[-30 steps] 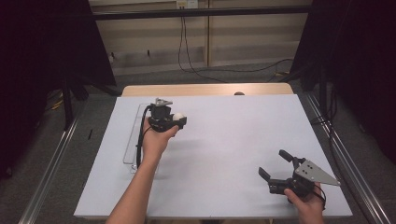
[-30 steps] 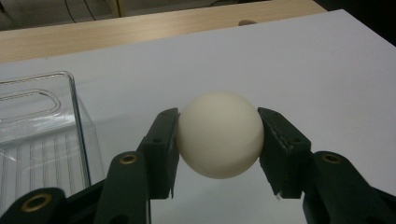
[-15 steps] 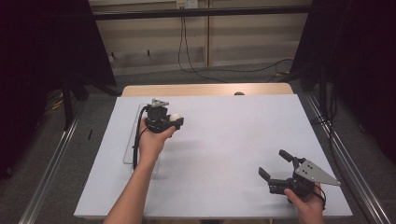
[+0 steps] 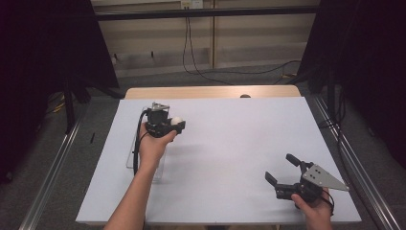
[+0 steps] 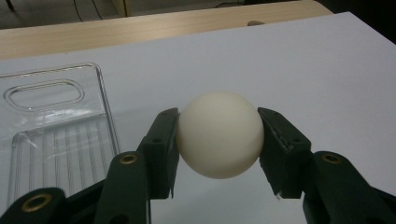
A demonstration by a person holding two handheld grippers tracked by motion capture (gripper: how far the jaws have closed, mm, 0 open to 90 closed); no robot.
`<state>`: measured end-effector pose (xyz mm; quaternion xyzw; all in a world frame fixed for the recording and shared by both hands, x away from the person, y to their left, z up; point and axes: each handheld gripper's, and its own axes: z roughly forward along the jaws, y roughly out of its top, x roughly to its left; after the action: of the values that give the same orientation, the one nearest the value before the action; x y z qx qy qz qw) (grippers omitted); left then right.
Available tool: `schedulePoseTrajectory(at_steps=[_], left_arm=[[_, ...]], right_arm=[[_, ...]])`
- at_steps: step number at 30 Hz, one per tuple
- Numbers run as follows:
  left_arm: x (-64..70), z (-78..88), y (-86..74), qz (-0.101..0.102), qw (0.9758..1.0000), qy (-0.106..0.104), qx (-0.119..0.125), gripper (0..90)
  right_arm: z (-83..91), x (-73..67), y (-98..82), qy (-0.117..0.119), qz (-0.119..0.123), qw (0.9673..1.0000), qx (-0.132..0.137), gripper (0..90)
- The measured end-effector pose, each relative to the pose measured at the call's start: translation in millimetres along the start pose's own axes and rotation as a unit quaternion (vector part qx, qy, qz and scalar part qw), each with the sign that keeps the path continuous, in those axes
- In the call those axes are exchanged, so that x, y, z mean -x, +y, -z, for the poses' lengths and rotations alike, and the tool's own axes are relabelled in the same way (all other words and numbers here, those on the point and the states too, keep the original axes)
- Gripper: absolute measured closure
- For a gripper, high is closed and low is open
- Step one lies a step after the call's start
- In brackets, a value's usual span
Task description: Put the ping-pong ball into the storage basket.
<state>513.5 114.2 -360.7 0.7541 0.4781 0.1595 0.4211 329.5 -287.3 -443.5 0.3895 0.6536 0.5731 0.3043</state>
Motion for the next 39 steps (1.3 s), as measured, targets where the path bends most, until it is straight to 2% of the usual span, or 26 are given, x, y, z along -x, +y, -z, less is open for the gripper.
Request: schedulePoseTrajectory(at_steps=[1,2,3,6,7,8,9,10,11,12,13,14,15,16,18,19,23,27,28,31,32,39], left_arm=[[-0.1,0.5,-0.3,0.001,1.0000,0.004,0.001,51.2],[-2.4,2.5,-0.4,-0.013,0.9999,0.004,-0.011,51.2],[-1.4,1.5,-1.1,0.001,1.0000,0.000,0.000,51.2],[-5.8,5.1,-3.3,-0.008,0.9999,0.004,-0.008,51.2],[-5.4,4.5,-4.3,0.003,1.0000,0.006,0.000,51.2],[-7.4,6.0,-4.8,-0.002,1.0000,0.005,-0.005,51.2],[-8.0,6.8,-5.4,0.001,1.0000,0.010,-0.003,51.2],[-10.1,8.6,-5.7,-0.006,0.9999,0.006,-0.009,51.2],[-9.5,8.8,-6.2,0.004,1.0000,0.007,-0.001,51.2],[-12.1,10.6,-6.2,-0.008,0.9999,0.008,-0.008,51.2],[-11.8,11.2,-6.4,-0.003,1.0000,0.007,-0.005,51.2],[-13.1,12.8,-6.4,-0.007,0.9999,0.011,-0.008,51.2],[-11.5,11.9,-7.1,0.007,0.9999,0.010,0.004,51.2],[-13.9,14.3,-7.2,-0.006,0.9999,0.011,-0.006,51.2],[-12.5,13.9,-8.3,0.008,0.9998,0.015,0.006,51.2],[-15.3,16.2,-8.4,-0.006,0.9999,0.011,-0.006,51.2],[-17.1,18.5,-9.7,0.001,0.9999,0.015,0.000,51.2],[-20.6,22.8,-10.6,-0.006,0.9999,0.014,-0.002,51.2],[-20.0,22.9,-10.9,0.001,0.9999,0.015,0.003,51.2],[-22.7,25.5,-11.7,-0.005,0.9998,0.018,-0.001,51.2],[-22.7,25.3,-12.1,0.001,0.9999,0.015,0.004,51.2],[-24.8,27.5,-13.0,0.002,0.9999,0.016,0.003,51.2]], right_arm=[[0.0,0.2,0.0,0.000,0.001,1.0000,0.001,2.1],[0.3,0.1,0.0,0.001,-0.001,1.0000,0.000,2.1],[0.7,0.5,0.0,0.002,0.001,1.0000,-0.001,2.1],[0.5,1.0,0.0,-0.001,0.002,1.0000,0.002,2.1],[0.6,0.9,0.1,0.001,0.001,1.0000,0.000,2.1],[0.4,0.8,0.0,0.001,0.002,1.0000,0.000,2.1],[0.4,0.3,0.1,0.001,-0.001,1.0000,-0.001,2.1],[0.3,0.1,0.1,0.000,0.001,1.0000,-0.001,2.1],[0.2,0.0,0.1,0.000,0.001,1.0000,0.000,2.1],[0.3,-0.2,0.1,0.000,0.001,1.0000,-0.001,2.1],[0.2,-0.3,0.1,0.000,0.001,1.0000,-0.001,2.1],[0.2,-0.3,0.1,0.000,0.001,1.0000,-0.001,2.1],[0.1,-0.3,0.0,-0.001,0.001,1.0000,-0.001,2.1],[0.1,-0.2,0.0,-0.001,0.001,1.0000,-0.001,2.1],[0.3,-0.2,0.1,-0.001,0.000,1.0000,-0.001,2.1],[0.2,0.0,0.1,-0.002,0.001,1.0000,-0.001,2.1],[0.5,0.2,-0.1,-0.001,0.001,1.0000,-0.002,2.1],[0.2,0.2,-0.4,-0.002,0.002,1.0000,-0.002,2.1],[0.0,0.3,-0.5,-0.002,0.002,1.0000,-0.002,2.1],[-0.3,0.0,-0.5,-0.002,0.001,1.0000,-0.001,2.1],[-0.6,-0.1,-0.4,-0.004,0.001,1.0000,0.000,2.1],[-0.5,0.0,-0.7,-0.002,0.002,1.0000,-0.002,2.1]])
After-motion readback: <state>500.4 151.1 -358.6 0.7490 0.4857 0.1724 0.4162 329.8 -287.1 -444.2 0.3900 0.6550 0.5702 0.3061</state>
